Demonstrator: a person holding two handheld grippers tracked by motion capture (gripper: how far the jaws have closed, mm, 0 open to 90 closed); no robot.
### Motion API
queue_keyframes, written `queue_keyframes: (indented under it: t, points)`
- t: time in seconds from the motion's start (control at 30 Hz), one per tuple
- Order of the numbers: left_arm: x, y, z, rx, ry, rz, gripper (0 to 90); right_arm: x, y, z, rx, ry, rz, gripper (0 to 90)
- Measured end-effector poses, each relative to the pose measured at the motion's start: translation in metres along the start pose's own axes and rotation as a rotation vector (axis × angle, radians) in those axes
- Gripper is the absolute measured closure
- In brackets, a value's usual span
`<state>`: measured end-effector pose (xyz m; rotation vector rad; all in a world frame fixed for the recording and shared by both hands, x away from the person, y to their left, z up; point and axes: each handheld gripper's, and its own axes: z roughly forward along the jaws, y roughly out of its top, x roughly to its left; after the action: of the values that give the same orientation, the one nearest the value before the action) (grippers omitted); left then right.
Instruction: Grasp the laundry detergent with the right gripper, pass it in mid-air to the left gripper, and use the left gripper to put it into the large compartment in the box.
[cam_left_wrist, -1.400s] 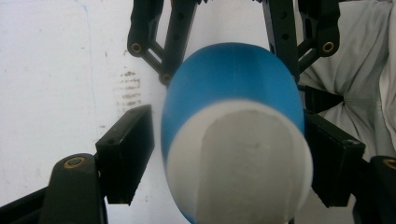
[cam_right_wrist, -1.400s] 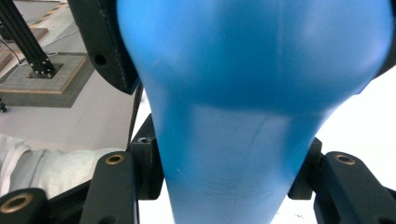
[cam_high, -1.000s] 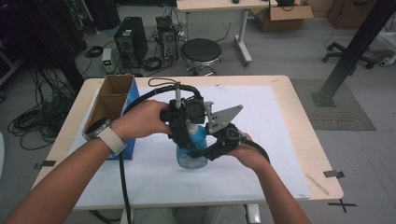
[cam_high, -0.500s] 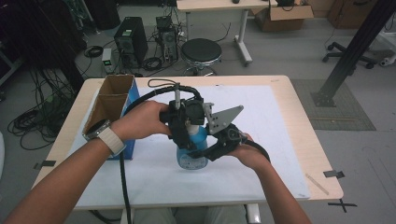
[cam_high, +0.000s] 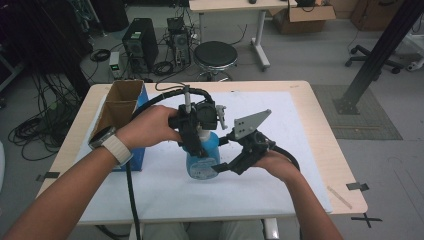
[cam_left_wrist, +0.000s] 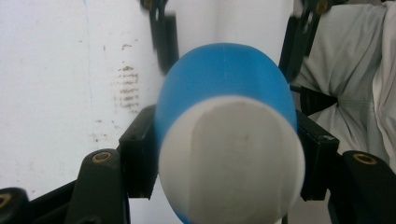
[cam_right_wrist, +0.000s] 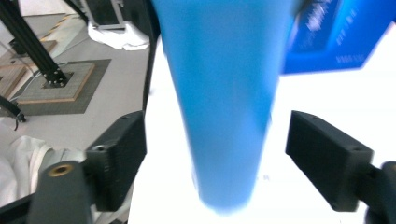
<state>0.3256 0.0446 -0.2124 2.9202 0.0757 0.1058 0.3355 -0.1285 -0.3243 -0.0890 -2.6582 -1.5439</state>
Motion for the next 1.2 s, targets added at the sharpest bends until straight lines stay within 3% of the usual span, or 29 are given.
queue_keyframes:
  t: [0.1,0.2,0.43,0.63,0.67,0.7,0.9,0.93,0.97,1.03,1.1,1.2]
  points:
    - [0.002,-0.002,-0.003,0.01,0.016,-0.024,38.0,0.0,-0.009,-0.012,0.018,-0.006,0.044,15.5]
    - [0.006,-0.003,-0.007,0.024,0.03,-0.051,38.0,-0.001,-0.016,-0.023,0.087,-0.027,0.09,11.4]
    - [0.01,-0.002,-0.017,0.042,0.058,-0.114,38.0,0.003,-0.025,-0.043,0.194,-0.092,0.131,8.2]
    - [0.016,-0.002,-0.03,0.076,0.116,-0.237,38.0,0.005,-0.027,-0.07,0.252,-0.143,0.162,6.7]
    - [0.016,-0.002,-0.03,0.076,0.116,-0.237,37.9,0.005,-0.027,-0.07,0.252,-0.143,0.162,6.7]
    - [0.018,-0.003,-0.034,0.083,0.136,-0.279,37.9,0.006,-0.025,-0.078,0.287,-0.16,0.163,6.6]
    - [0.026,-0.006,-0.049,0.084,0.196,-0.407,37.9,0.007,-0.024,-0.096,0.423,-0.215,0.175,5.8]
    - [0.026,-0.006,-0.049,0.084,0.196,-0.407,37.9,0.008,-0.024,-0.099,0.442,-0.224,0.175,5.8]
    - [0.028,-0.006,-0.055,0.085,0.225,-0.448,37.9,0.009,-0.023,-0.102,0.462,-0.232,0.174,5.7]
    - [0.031,-0.006,-0.061,0.085,0.256,-0.49,37.9,0.011,-0.021,-0.106,0.517,-0.246,0.172,5.8]
    - [0.034,-0.007,-0.068,0.09,0.277,-0.532,37.9,0.014,-0.02,-0.109,0.567,-0.25,0.167,5.6]
    - [0.039,-0.007,-0.078,0.093,0.301,-0.606,37.9,0.016,-0.018,-0.116,0.6,-0.25,0.157,5.7]
